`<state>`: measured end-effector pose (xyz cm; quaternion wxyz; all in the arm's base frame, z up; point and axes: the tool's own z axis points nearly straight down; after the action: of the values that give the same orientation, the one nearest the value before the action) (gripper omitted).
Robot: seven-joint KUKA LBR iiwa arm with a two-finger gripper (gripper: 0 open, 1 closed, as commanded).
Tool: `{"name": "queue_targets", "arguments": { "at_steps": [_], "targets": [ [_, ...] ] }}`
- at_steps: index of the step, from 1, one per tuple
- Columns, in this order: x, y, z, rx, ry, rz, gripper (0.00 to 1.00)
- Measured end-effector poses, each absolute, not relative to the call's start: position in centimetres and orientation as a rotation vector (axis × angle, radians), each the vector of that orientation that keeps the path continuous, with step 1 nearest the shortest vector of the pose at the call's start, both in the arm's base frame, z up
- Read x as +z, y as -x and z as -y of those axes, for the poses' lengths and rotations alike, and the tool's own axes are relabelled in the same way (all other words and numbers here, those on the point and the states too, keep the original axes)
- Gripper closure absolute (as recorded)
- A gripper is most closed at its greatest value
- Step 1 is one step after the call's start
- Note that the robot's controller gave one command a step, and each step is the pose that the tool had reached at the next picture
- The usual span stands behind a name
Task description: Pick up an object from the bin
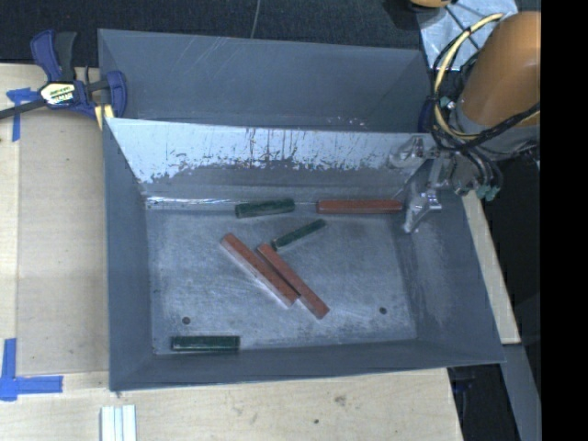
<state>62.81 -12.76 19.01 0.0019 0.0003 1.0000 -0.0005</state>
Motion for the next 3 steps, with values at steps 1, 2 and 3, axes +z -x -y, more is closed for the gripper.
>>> {"name": "queue_targets", "arguments": {
  "at_steps": [1, 2, 3],
  "targets": [
    [17.0, -61.3, 8.1, -0.003, 0.13, -3.134, 0.0],
    [16.3, -61.2, 6.9, -0.001, 0.167, -3.132, 0.0],
    [11.1, -61.0, 5.3, -0.002, 0.484, -3.1, 0.0]
  ]
}}
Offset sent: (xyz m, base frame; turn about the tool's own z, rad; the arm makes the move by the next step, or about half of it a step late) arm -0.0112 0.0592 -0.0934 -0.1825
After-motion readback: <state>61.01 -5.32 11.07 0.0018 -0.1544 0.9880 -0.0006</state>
